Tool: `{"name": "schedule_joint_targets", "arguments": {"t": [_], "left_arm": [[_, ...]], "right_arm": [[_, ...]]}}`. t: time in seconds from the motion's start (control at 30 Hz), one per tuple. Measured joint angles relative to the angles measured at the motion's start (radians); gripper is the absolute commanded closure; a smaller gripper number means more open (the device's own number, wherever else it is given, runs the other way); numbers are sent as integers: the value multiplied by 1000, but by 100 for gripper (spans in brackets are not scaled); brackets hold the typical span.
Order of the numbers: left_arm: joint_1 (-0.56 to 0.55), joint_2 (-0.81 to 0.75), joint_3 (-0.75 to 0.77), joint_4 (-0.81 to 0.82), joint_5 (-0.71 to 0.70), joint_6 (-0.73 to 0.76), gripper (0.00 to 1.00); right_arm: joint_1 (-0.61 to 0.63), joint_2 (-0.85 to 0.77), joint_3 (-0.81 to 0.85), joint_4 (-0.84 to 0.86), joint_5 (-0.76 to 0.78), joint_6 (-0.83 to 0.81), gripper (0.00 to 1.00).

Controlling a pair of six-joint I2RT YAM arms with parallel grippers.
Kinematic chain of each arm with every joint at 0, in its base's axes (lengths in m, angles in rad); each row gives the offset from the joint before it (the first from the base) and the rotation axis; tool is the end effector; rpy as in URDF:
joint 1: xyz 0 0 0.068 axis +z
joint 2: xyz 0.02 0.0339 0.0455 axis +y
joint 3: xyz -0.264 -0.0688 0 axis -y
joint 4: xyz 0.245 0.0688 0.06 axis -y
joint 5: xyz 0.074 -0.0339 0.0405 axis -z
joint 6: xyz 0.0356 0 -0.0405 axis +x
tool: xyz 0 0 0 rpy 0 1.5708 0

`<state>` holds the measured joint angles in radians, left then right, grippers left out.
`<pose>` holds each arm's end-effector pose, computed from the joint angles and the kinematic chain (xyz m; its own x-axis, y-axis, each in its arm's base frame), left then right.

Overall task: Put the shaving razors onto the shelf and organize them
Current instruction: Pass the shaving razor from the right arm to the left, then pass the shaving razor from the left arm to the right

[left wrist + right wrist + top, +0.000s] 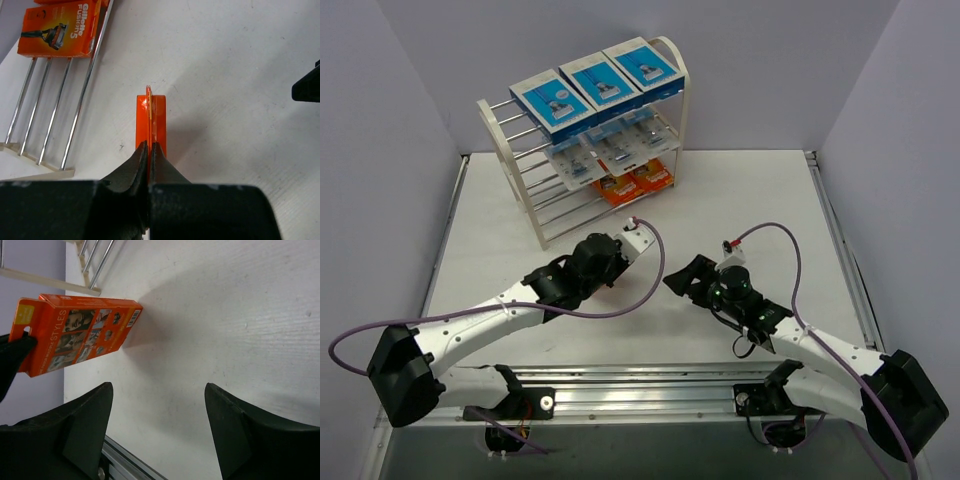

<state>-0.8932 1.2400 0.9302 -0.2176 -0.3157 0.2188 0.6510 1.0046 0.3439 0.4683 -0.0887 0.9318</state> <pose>0.1836 -0.2105 0.2914 -0.1838 0.5575 -0.8096 0.6272 0.7007 0.3401 0.1700 0.1335 0.2124 -0.6307 0.5246 -0.5718 -0.2791 0.5341 0.7980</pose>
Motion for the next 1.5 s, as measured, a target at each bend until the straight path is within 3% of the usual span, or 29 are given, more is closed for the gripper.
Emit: {"name": "schedule_joint_targets", "arguments": {"t": [0.37, 0.63, 0.9, 1.2, 1.37, 1.5], "left_arm": [[-82, 132, 39, 21, -96, -147, 98], [-122, 135, 37, 39, -82, -233, 98], [-211, 135, 30, 54, -89, -243, 98], [-233, 135, 29, 60, -103, -242, 98], [-250, 134, 26, 72, -105, -241, 98], [-265, 134, 24, 75, -119, -241, 98]], "right_arm": [[98, -74, -103, 93, 195, 313, 20], [132, 66, -118, 247, 243, 431, 2], [143, 113, -105, 312, 269, 473, 4], [163, 100, -59, 311, 312, 518, 6], [195, 169, -22, 332, 320, 539, 8], [225, 230, 6, 345, 321, 552, 14]]}}
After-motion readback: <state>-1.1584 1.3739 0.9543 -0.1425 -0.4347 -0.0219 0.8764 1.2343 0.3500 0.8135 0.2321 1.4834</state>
